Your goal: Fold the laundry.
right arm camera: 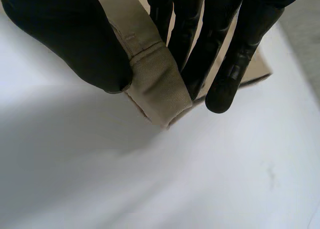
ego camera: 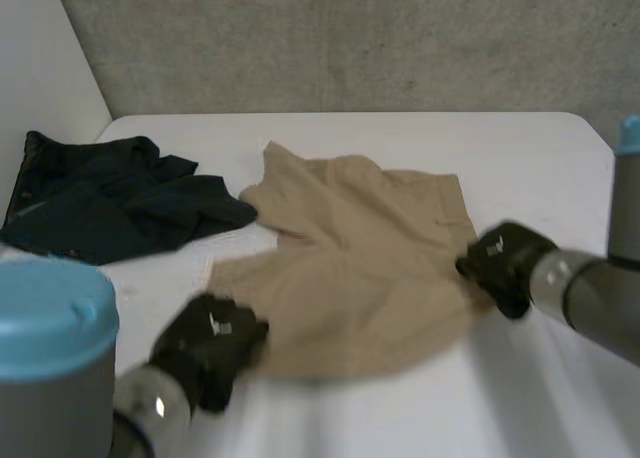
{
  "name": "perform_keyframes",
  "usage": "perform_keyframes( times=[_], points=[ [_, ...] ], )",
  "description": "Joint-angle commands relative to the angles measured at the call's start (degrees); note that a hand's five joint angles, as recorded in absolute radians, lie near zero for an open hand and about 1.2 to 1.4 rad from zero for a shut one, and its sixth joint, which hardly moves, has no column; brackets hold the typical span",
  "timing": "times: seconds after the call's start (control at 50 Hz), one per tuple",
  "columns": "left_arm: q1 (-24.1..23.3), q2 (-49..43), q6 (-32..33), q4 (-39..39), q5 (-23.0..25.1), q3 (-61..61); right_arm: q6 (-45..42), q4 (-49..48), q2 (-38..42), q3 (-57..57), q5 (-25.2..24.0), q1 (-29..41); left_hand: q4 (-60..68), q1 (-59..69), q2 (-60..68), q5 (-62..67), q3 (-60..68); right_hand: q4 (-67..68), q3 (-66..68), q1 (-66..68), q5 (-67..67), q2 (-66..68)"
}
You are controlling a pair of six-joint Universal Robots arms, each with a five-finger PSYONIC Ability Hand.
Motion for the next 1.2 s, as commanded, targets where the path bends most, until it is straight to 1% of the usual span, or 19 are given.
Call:
perform_keyframes(
  times=[0.02, 0.04, 0.1, 0.16, 0.22, 0.3, 0.36, 0.44, 0.56, 0.58, 0.64, 0.66, 0.74, 0.8, 0.86, 0.88, 0.96, 1.04, 1.2],
  points=[
    [-8.8, 0.4, -2.4, -8.1, 0.0, -1.7, -12.4, 11.2, -7.3, 12.7, -0.6, -3.5, 11.2, 16.4, 11.4, 13.5, 11.6, 11.8, 13.0, 45.5, 13.3, 13.5],
    [-10.6, 1.1, -3.3, -9.7, 0.0, -1.7, -12.9, 12.0, -8.3, 13.7, -0.7, -3.7, 11.2, 16.4, 11.4, 13.5, 11.6, 11.8, 13.0, 45.5, 13.3, 13.5],
    [-11.6, 2.8, -3.5, -12.2, 0.0, -1.5, -13.2, 13.2, -12.5, 16.5, -1.3, -4.2, 11.2, 16.4, 11.4, 13.5, 11.6, 11.8, 13.0, 45.5, 13.3, 13.5],
    [-11.2, 4.3, -2.7, -13.4, 0.1, -0.6, -13.5, 13.3, -14.3, 17.6, -2.5, -5.5, 11.2, 16.4, 11.4, 13.5, 11.6, 11.8, 13.0, 45.5, 13.3, 13.5],
    [-8.9, 3.9, -0.4, -13.0, 0.1, 1.5, -14.1, 13.2, -14.8, 17.9, -4.2, -8.2, 11.2, 16.4, 11.4, 13.5, 11.6, 11.8, 13.0, 45.5, 13.3, 13.5],
    [-5.0, 0.2, 3.1, -8.2, 0.1, 5.1, -13.2, 11.2, -14.8, 15.8, -6.8, -10.1, 11.2, 16.4, 11.4, 13.5, 11.6, 11.8, 13.0, 45.5, 13.3, 13.5],
    [-2.7, -4.8, 5.1, -2.2, -0.4, 8.7, -11.2, 5.5, -12.5, 14.2, -8.0, -9.9, 11.2, 16.4, 11.4, 13.5, 11.6, 11.8, 13.0, 45.5, 13.3, 13.5],
    [-0.5, -9.2, 6.4, 1.7, 0.0, 12.2, -7.7, -0.6, -9.4, 12.8, -6.7, -9.5, 11.2, 16.4, 11.4, 13.5, 11.6, 11.8, 13.0, 45.5, 13.3, 13.5],
    [0.2, -11.9, 6.4, 2.3, 0.1, 14.7, -7.2, -1.5, -8.7, 13.1, -4.9, -9.3, 11.2, 16.4, 11.4, 13.5, 11.6, 11.8, 13.0, 45.5, 13.3, 13.5],
    [0.3, -12.1, 6.2, 2.8, 0.1, 15.1, -7.2, -1.7, -8.6, 13.7, -4.8, -9.3, 4.9, 10.1, 5.1, 7.2, 5.3, 11.8, 13.0, 45.5, 13.3, 13.5],
    [0.4, -11.7, 5.7, 4.6, 0.1, 15.5, -6.9, -1.8, -8.6, 14.4, -4.8, -9.4, -51.7, -46.5, -51.5, -49.4, -51.3, 11.8, 13.0, 45.5, 13.3, 13.5],
    [0.9, -11.5, 5.7, 7.4, 0.1, 15.8, -6.9, -1.8, -8.8, 15.0, -4.9, -9.4, -58.2, -53.0, -58.0, -55.9, -57.8, 11.8, 13.0, 45.5, 13.3, 13.5],
    [4.2, -11.2, 6.1, 14.2, 0.8, 16.5, -6.9, -2.0, -9.1, 16.1, -4.8, -9.4, -54.9, -49.7, -54.7, -52.6, -54.5, 11.8, 13.0, 45.5, 13.3, 13.5],
    [6.4, -11.4, 6.1, 16.1, 2.2, 17.3, -6.8, -2.1, -9.2, 16.3, -4.8, -9.3, -53.7, -48.5, -53.5, -51.4, -53.3, 11.8, 13.0, 45.5, 13.3, 13.5],
    [8.8, -12.9, 5.9, 16.1, 5.6, 19.8, -6.7, -2.4, -9.5, 17.1, -4.8, -9.4, -53.7, -48.5, -53.5, -51.4, -53.3, 11.8, 13.0, 45.5, 13.3, 13.5],
    [9.9, -14.7, 5.7, 16.1, 8.1, 20.8, -6.7, -2.8, -9.8, 17.6, -4.8, -9.4, -53.6, -48.3, -53.3, -51.3, -53.1, 11.8, 13.0, 45.5, 13.3, 13.5],
    [12.5, -19.2, 5.1, 16.1, 14.0, 22.5, -6.7, -4.7, -10.3, 19.0, -4.8, -9.5, -50.2, -45.0, -50.0, -47.9, -49.8, 11.8, 13.0, 45.5, 13.3, 13.5],
    [13.8, -23.2, 4.9, 16.2, 16.7, 24.5, -6.7, -5.9, -10.7, 20.2, -4.8, -9.5, -45.5, -40.3, -45.3, -43.2, -45.1, 11.8, 13.0, 45.5, 13.3, 13.5],
    [15.3, -30.4, 5.0, 16.3, 18.9, 28.2, -6.6, -7.5, -10.7, 21.6, -4.7, -9.4, -41.3, -36.0, -41.1, -39.0, -40.8, 11.8, 13.0, 45.5, 13.3, 13.5]
  ],
)
